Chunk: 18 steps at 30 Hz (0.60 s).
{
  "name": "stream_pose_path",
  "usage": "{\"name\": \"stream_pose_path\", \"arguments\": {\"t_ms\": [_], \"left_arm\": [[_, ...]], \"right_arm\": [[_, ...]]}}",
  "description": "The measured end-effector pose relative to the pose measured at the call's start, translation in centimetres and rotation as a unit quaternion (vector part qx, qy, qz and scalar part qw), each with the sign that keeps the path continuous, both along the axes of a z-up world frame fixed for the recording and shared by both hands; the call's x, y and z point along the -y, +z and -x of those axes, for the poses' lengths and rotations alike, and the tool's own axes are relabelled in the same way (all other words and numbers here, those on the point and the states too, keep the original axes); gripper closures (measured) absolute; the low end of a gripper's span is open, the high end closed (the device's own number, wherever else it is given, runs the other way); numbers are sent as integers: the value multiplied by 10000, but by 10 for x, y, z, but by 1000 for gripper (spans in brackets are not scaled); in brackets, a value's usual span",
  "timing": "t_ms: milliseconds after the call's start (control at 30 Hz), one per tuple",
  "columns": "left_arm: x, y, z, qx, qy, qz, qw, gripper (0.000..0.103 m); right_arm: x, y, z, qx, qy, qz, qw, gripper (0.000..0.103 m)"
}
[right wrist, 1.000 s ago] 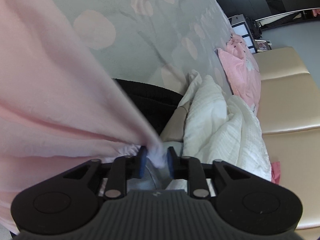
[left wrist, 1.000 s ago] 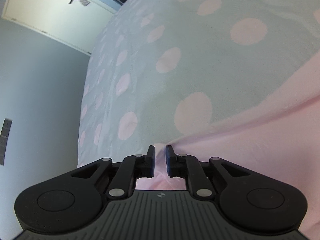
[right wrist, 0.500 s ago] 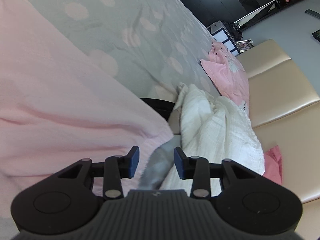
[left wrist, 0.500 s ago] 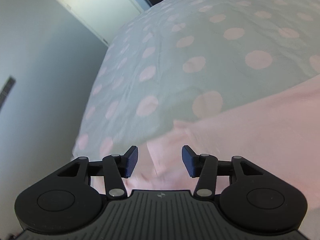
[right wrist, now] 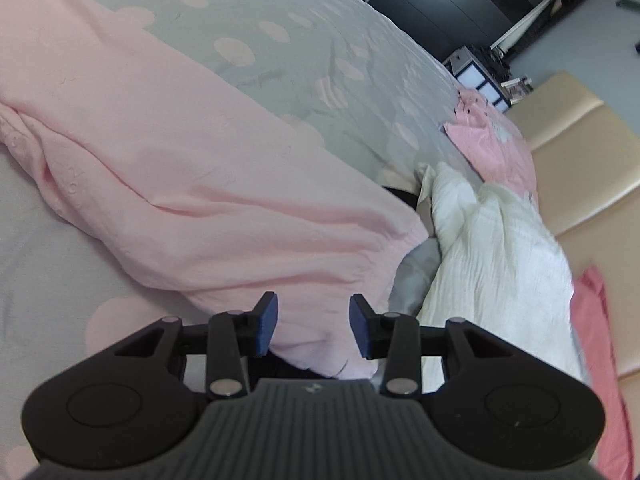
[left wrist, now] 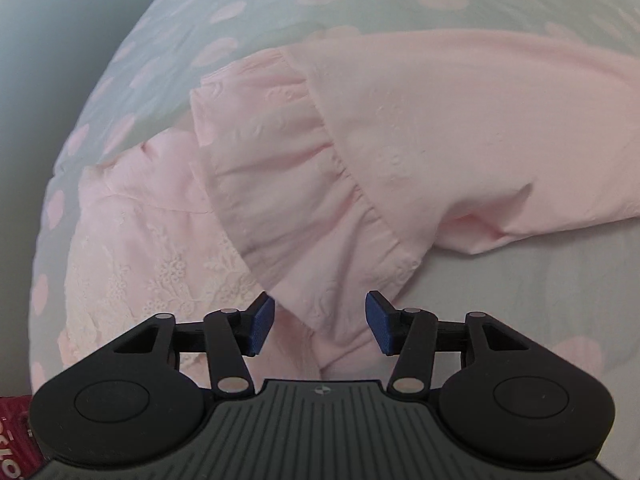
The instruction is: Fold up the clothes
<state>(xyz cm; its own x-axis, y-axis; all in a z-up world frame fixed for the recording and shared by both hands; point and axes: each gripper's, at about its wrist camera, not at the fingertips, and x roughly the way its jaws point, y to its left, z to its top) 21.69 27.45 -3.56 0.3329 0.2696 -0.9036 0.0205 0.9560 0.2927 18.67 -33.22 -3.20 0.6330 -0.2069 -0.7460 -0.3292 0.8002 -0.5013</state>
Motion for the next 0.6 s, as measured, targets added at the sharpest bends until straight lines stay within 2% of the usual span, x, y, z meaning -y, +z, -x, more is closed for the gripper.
{"name": "stream_pose_path", "arguments": {"t_ms": [33,133,267,367,400,500,600], "left_arm": [[-1,4,-1,66,4,-71,10000,99],[-6,21,-5,388,121,-313,9987,101],[-23,37,-5,732,544,-532,9944,101],[-27,41,-5,830,771,-921,9893,100],[-27,44,-5,864,841,-928,9884,97],[-23,55,-2,1042,993,-873,9857,71],[4,67,-5,1324,517,-953,9853,69]], "right_arm": [[0,-1,2,-7,-12,-1,10000,60],[-1,-1,4,-16,-11,14,10000,60],[4,-5,6,-78,-121,-54,9999,60],[5,-7,9,-83,-158,-238,9996,60],[5,-8,11,-76,-155,-331,9993,60],[1,-11,15,-109,-148,-684,9975,60],[-10,-12,18,-108,12,-1110,9938,60]]}}
